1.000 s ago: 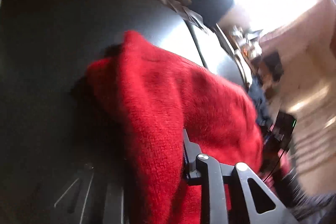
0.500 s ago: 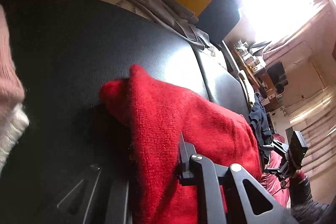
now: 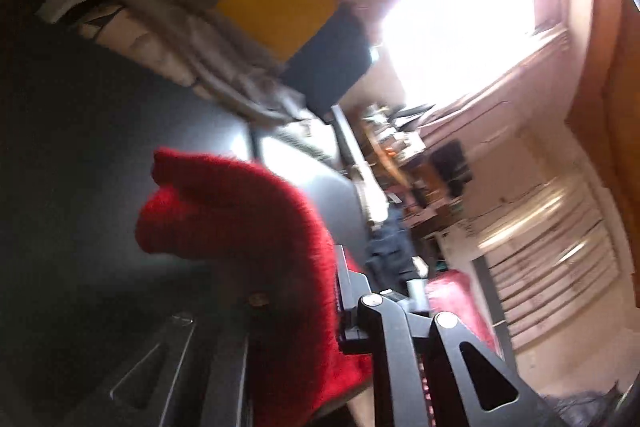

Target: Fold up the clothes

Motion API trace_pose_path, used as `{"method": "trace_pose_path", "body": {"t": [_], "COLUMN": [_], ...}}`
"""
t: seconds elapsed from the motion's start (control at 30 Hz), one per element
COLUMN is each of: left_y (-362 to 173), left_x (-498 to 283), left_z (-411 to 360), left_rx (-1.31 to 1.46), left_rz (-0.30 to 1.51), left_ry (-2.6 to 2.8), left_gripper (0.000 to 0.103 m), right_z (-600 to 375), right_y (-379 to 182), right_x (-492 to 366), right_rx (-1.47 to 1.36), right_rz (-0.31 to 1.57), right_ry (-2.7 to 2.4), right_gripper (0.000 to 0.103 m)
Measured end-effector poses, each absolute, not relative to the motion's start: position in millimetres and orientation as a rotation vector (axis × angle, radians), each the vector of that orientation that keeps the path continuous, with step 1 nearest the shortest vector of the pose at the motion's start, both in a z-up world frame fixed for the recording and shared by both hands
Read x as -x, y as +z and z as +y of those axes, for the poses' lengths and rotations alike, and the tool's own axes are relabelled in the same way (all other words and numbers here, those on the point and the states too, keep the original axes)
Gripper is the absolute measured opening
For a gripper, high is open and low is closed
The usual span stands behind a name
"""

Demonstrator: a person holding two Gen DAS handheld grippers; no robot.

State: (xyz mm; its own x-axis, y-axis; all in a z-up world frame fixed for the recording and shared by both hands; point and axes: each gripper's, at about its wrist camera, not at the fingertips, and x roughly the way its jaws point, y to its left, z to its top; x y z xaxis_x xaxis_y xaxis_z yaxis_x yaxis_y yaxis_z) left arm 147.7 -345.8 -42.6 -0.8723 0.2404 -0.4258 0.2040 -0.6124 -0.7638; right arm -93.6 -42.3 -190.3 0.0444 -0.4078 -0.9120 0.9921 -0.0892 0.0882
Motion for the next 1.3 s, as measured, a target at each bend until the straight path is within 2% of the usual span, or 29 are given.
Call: {"method": "trace_pose_path", "body": {"t": [0.27, 0.63, 0.77, 0.83, 1.07, 1.17, 1.2, 1.3], "left_y": [-5, -62, -92, -108, -126, -126, -125, -113], "left_x": [-65, 38, 59, 70, 80, 78, 76, 75], "left_z": [-270, -150, -136, -134, -123, -129, -131, -129], "left_rx": [0.803, 1.157, 1.263, 1.302, 1.351, 1.362, 1.365, 1.357], "left_rz": [-1.257, -1.097, -1.125, -1.204, -1.211, -1.283, -1.311, -1.346], "left_ry": [2.64, 2.43, 2.406, 2.37, 2.356, 2.298, 2.275, 2.229], "left_gripper": [0.011, 0.011, 0.011, 0.011, 0.012, 0.016, 0.022, 0.024], "right_z": [-32, -18, -9, -6, -6, -3, -1, 14], "right_y": [-191, -195, -196, -195, -191, -185, -182, -170], "right_x": [86, 81, 83, 86, 77, 69, 63, 48], "right_rx": [-0.945, -0.878, -0.862, -0.858, -0.859, -0.853, -0.851, -0.856], "right_rz": [0.684, 0.515, 0.471, 0.462, 0.455, 0.475, 0.488, 0.503], "right_ry": [-1.475, -1.512, -1.52, -1.523, -1.555, -1.582, -1.589, -1.598], "right_gripper": [0.103, 0.103, 0.103, 0.103, 0.103, 0.103, 0.103, 0.103]}}
